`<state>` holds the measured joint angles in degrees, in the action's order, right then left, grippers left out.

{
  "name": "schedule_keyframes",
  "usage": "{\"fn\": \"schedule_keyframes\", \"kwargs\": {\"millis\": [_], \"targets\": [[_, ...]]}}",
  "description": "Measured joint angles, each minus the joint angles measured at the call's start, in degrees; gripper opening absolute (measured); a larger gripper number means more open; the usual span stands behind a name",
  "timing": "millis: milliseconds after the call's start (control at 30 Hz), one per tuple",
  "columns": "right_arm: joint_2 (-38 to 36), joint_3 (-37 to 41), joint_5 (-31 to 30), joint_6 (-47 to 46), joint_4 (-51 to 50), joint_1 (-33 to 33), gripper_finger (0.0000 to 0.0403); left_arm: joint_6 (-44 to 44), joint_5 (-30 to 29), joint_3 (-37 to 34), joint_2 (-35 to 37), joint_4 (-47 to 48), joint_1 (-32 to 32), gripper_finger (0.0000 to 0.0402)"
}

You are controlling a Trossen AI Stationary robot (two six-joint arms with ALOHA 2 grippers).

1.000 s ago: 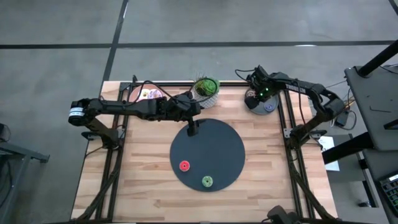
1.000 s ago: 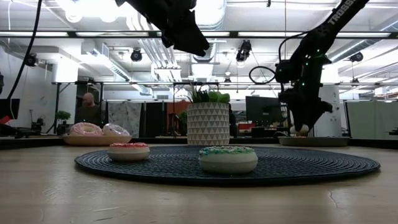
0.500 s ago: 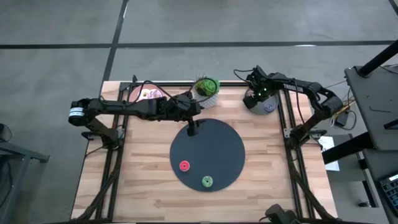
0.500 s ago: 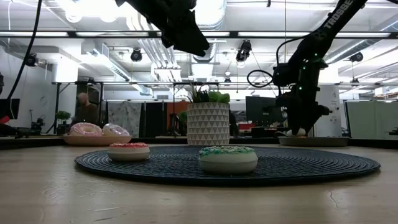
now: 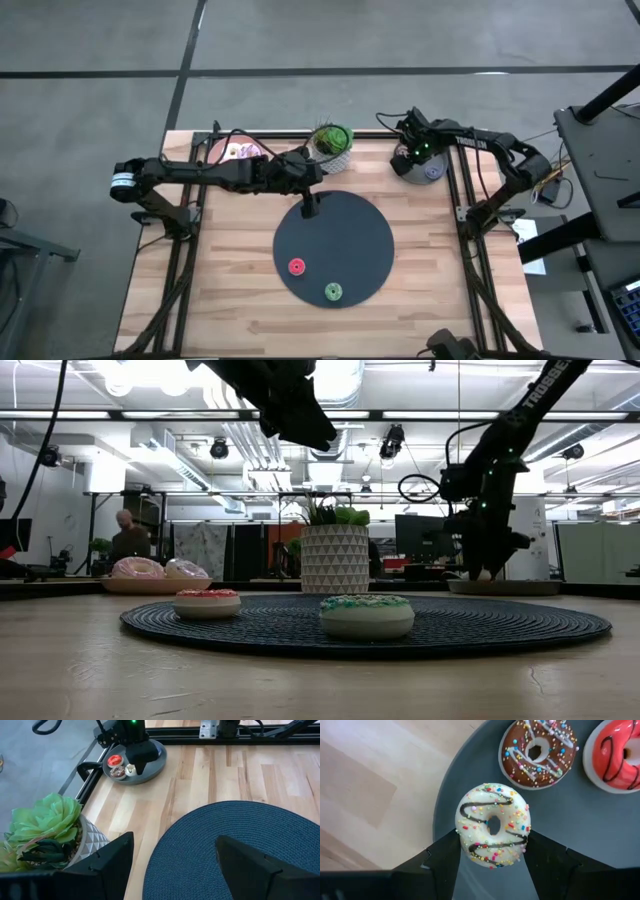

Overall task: Pick & Place donuts
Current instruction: Put the small white donut on the gray plate, then put the small red donut on the gray plate

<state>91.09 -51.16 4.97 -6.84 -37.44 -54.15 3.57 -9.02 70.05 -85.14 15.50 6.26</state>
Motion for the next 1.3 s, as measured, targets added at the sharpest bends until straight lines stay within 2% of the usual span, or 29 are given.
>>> {"fn": "schedule_keyframes", "kwargs": {"millis": [333, 867, 1300], "targets": [[0.0, 2.8, 0.2, -1.8, 3.6, 0.0, 0.0196, 0.0, 0.0, 0.0, 0.0, 0.0, 0.0, 0.0250], [0.0, 2.9, 1.7, -1.8, 6.6, 0.0, 0.0198, -0.7, 0.0, 0.0, 0.0, 0.0, 0.0, 0.0250], [0.0, 3.0, 1.5, -2.0, 6.0, 0.0, 0.0282, -0.8, 0.0, 0.0, 0.0, 0.0, 0.0, 0.0250]]}}
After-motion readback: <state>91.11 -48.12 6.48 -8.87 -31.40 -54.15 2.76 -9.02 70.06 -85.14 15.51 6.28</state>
